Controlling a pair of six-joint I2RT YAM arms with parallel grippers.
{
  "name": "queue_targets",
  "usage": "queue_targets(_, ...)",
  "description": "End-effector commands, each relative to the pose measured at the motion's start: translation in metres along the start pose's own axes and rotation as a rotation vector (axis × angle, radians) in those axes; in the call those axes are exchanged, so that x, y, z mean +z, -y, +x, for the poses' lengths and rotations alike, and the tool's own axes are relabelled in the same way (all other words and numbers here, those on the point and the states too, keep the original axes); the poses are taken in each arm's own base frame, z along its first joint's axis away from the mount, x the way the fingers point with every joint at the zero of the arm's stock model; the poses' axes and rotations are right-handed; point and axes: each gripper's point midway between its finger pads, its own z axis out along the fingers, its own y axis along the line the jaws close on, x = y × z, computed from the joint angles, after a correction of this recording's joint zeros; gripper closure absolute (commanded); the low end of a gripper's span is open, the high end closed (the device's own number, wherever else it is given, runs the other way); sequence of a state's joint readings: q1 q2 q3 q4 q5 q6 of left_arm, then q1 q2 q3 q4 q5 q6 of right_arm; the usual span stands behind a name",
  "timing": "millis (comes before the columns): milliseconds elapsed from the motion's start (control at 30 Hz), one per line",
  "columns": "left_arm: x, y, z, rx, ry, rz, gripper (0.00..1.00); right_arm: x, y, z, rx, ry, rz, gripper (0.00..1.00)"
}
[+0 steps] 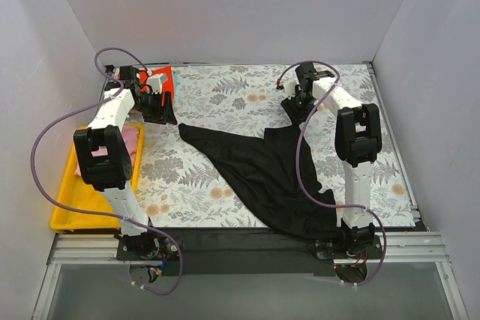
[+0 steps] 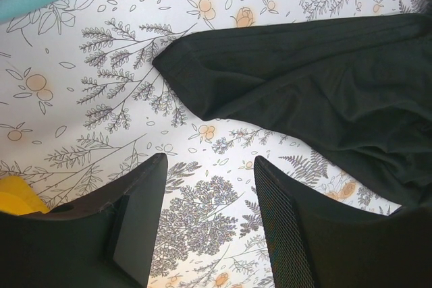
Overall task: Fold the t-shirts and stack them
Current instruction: Flatten the tshirt out
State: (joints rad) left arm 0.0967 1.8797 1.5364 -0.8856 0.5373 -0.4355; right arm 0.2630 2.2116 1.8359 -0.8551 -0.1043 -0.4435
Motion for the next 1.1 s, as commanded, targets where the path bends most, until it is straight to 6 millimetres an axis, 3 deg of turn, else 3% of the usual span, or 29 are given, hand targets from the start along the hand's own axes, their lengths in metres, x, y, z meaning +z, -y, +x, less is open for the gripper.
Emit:
queue_targets(0, -0.006, 0.003, -0.011, 0.007, 0.039, 0.014, 0.47, 0.007, -0.004, 0.000, 0.015, 0.008, -0.019, 0.43)
queue_targets(133, -0.005, 0.003, -0.009, 0.002, 0.034, 0.016, 0.47, 0.011, -0.007, 0.002, 0.026, 0.005, -0.035, 0.44)
queue_targets(333, -0.005, 0.002, -0.007, 0.004, 0.032, 0.006, 0.47, 0.022, -0.033, 0.012, -0.015, -0.021, -0.102, 0.60)
queue_targets(433, -0.006, 0.001, -0.006, -0.001, 0.031, 0.003, 0.47, 0.024, -0.039, 0.011, -0.028, -0.027, -0.107, 0.80)
queue_targets(467, -0.006, 0.002, -0.006, 0.000, 0.031, 0.004, 0.47, 0.024, -0.039, 0.011, -0.027, -0.029, -0.104, 0.98)
queue_targets(533, -0.007, 0.003, -0.006, -0.001, 0.031, 0.005, 0.47, 0.019, -0.035, 0.010, -0.032, -0.023, -0.083, 0.99)
queue_targets(600, -0.011, 0.003, -0.007, -0.002, 0.034, 0.000, 0.47, 0.001, -0.033, 0.003, -0.035, 0.015, -0.069, 0.99)
queue_targets(733, -0.021, 0.006, -0.014, 0.011, 0.069, -0.005, 0.47, -0.071, -0.030, -0.026, -0.068, 0.189, -0.025, 0.99)
queue_targets(767, -0.023, 0.007, -0.015, 0.012, 0.078, -0.005, 0.47, -0.108, -0.028, -0.038, -0.081, 0.276, 0.010, 0.99)
queue_targets(833, -0.026, 0.011, -0.017, 0.015, 0.087, 0.008, 0.47, -0.159, -0.019, -0.043, -0.088, 0.384, 0.060, 0.99)
queue_targets(867, -0.028, 0.013, -0.020, 0.018, 0.095, 0.015, 0.47, -0.172, -0.014, -0.042, -0.093, 0.409, 0.081, 0.99)
queue_targets(967, -0.028, 0.017, -0.023, 0.017, 0.100, 0.039, 0.47, -0.189, 0.011, -0.019, -0.082, 0.413, 0.145, 0.99)
queue_targets(1067, -0.024, 0.021, -0.028, 0.015, 0.108, 0.075, 0.46, -0.173, 0.035, 0.011, -0.035, 0.348, 0.158, 0.99)
